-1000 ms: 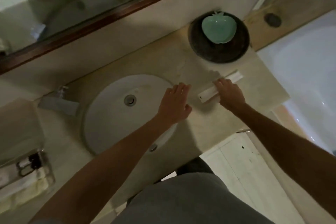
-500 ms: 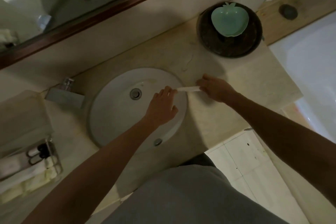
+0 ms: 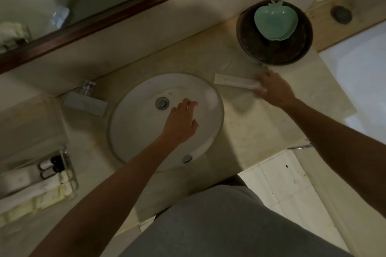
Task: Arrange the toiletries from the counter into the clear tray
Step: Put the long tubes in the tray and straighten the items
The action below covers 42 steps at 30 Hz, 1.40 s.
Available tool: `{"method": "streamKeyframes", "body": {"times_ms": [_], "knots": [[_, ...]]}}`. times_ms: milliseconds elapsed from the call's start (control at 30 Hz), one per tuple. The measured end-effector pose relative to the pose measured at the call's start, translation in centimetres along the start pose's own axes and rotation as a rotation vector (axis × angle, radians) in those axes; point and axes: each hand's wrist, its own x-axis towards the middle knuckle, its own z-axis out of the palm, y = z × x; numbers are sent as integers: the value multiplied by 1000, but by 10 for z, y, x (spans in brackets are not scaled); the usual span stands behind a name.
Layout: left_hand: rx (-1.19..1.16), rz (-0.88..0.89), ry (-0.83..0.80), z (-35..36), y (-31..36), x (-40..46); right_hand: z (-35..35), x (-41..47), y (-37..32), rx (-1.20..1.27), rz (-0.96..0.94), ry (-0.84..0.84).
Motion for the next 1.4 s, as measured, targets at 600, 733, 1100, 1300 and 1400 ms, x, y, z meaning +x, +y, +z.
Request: {"method": "streamKeyframes", "body": {"times_ms": [600, 733, 1100, 1300, 1400], "knots": [[222, 116, -22, -27, -79, -75, 59, -98, -266, -76, -639, 34], [213, 14, -31, -46, -143, -162, 63, -122, -325, 55, -628, -8], [230, -285, -61, -84, -315, -394, 122, -159, -432, -239, -601, -75], [233, -270, -93, -71, -358, -430, 127, -173, -451, -356, -534, -94], [222, -242, -96, -62, -367, -437, 126, -176, -455, -391, -531, -101]]}}
